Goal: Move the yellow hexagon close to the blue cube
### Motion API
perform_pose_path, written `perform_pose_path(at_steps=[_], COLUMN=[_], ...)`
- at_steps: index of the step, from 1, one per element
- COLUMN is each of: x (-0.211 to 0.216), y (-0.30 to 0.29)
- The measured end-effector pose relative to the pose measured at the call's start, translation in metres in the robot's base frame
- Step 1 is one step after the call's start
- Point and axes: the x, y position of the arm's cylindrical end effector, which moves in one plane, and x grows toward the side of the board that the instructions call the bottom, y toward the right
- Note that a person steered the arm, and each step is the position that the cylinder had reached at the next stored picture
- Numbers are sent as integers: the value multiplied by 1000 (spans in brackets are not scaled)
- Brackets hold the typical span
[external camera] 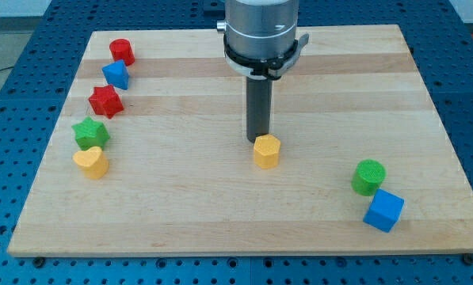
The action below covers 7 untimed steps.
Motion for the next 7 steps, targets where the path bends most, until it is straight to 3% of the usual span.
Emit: perform_pose_path(at_steps=[1, 2, 3, 4, 5, 7], x=[8, 35, 57, 57, 82, 99], y=[-15, 46, 47, -29, -20, 93])
